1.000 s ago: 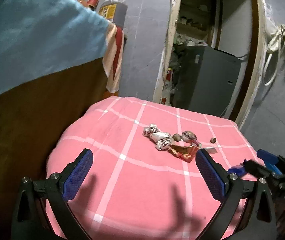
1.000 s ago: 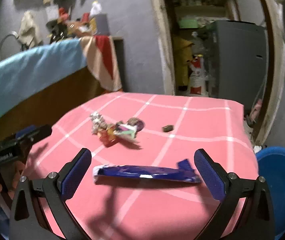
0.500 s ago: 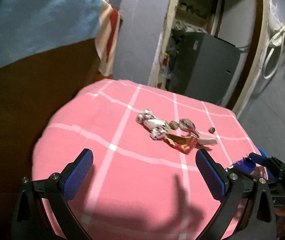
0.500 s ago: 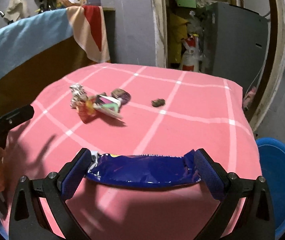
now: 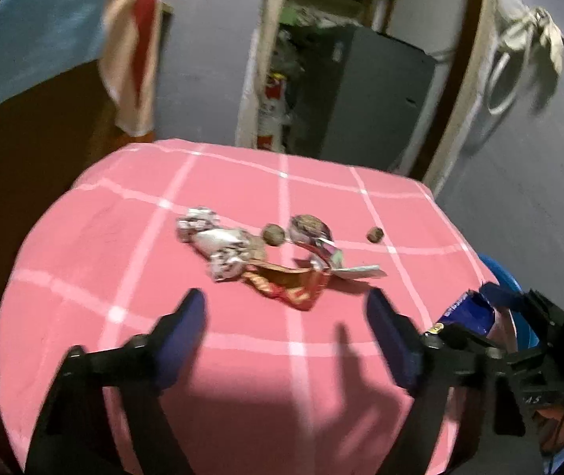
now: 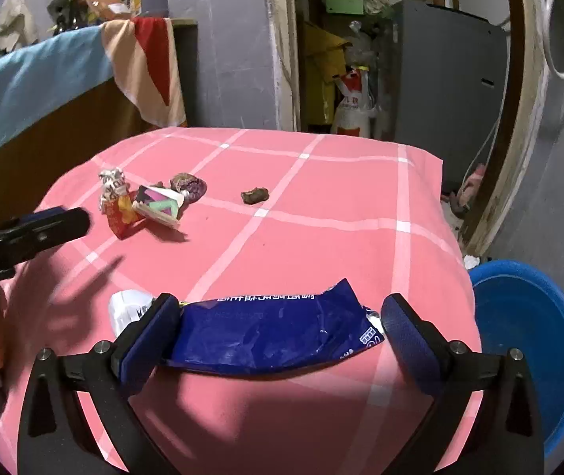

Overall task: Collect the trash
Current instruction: 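Grasp the blue wrapper with the right gripper while the left grasps the red wrapper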

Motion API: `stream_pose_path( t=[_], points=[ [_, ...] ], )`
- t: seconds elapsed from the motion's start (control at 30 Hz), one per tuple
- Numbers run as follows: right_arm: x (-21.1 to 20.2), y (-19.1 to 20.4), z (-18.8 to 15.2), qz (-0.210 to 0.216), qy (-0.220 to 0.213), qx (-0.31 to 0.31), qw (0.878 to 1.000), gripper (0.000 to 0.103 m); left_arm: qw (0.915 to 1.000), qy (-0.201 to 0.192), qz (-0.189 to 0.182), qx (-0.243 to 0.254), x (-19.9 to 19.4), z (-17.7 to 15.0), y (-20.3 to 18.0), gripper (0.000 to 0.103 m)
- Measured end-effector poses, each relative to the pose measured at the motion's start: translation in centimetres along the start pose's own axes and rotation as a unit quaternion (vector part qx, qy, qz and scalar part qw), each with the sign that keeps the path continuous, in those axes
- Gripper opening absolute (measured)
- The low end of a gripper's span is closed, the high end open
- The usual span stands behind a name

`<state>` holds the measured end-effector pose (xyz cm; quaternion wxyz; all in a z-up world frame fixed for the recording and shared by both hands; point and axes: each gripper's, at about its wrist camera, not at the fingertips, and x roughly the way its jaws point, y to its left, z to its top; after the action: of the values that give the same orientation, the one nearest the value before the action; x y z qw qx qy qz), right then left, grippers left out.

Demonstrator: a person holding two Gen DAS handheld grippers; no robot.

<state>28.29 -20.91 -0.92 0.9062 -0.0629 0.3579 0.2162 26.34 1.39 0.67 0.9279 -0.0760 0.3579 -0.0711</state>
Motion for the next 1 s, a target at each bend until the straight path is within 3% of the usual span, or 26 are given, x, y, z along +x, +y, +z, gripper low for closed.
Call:
stream_pose_path(
  t=[0.07,0.47,0.7,1.0],
  points=[
    [-0.1,-0.1,0.0,0.003,-0.001,0.003,1.000,0.102,0.9999,0.012,-0.005,0.007,0.9,0.3,-0.2,0.055],
    [-0.2,-0.3,0.0,0.015,-0.007,0.010,1.000,0.102,0.9994,0.032,-0.004,0.014,2.7,1.1,-1.1,0.017],
    [-0.5,-0.4,0.1,0.060,-0.010,0.031,0.998,0.103,0.9995,0.029,-0.009,0.011,2.2,0.9,-1.0,0.009],
    [-0.7,1.9,-0.7,0.087,0.000,-0.012,0.996,0.103,0.9992,0.035,-0.018,-0.001,0.6,-0.5,-0.1,0.006]
  ],
)
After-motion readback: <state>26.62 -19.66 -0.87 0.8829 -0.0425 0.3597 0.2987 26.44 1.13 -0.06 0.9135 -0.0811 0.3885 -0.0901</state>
